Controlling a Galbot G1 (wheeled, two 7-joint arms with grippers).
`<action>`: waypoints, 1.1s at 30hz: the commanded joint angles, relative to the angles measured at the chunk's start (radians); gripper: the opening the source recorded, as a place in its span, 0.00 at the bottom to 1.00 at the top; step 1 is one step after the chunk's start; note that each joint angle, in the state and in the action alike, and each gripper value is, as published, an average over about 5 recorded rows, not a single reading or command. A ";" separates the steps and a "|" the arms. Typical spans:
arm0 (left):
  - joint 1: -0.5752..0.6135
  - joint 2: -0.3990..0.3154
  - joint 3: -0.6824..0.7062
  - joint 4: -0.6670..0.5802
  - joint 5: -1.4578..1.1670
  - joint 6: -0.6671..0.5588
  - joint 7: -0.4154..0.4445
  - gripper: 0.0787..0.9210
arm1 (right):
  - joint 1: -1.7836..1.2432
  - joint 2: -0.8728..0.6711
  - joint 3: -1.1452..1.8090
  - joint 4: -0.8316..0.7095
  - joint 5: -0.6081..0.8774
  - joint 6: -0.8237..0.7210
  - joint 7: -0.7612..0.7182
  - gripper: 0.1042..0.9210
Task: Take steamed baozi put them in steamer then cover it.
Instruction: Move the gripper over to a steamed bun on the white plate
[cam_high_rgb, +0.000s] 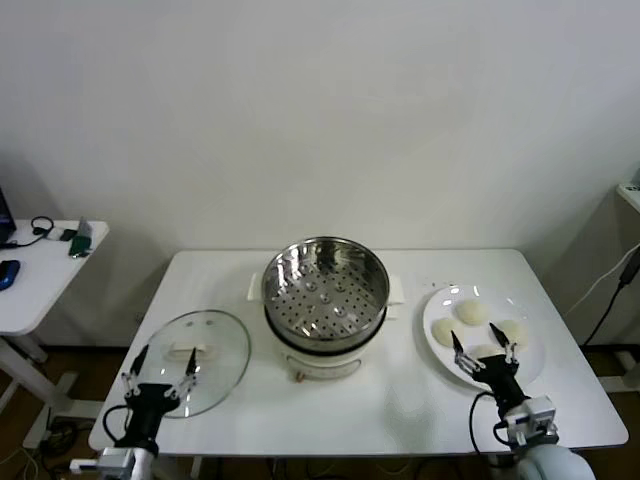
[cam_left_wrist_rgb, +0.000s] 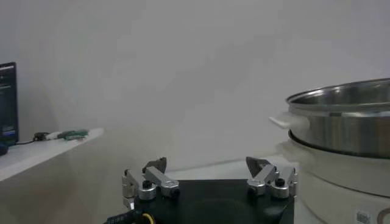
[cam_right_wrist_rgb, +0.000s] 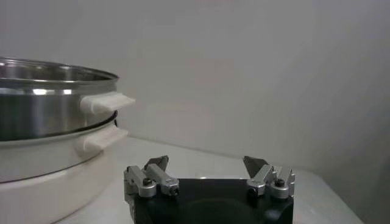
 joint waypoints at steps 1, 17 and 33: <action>0.001 0.002 0.002 -0.004 0.006 0.001 0.001 0.88 | 0.061 -0.101 0.004 -0.008 0.003 -0.017 -0.055 0.88; 0.015 -0.005 0.015 -0.019 0.018 0.002 0.004 0.88 | 0.552 -0.619 -0.339 -0.336 -0.117 -0.163 -0.658 0.88; 0.015 -0.005 0.025 -0.034 -0.033 0.023 0.007 0.88 | 1.360 -0.527 -1.069 -0.681 -0.401 -0.085 -1.058 0.88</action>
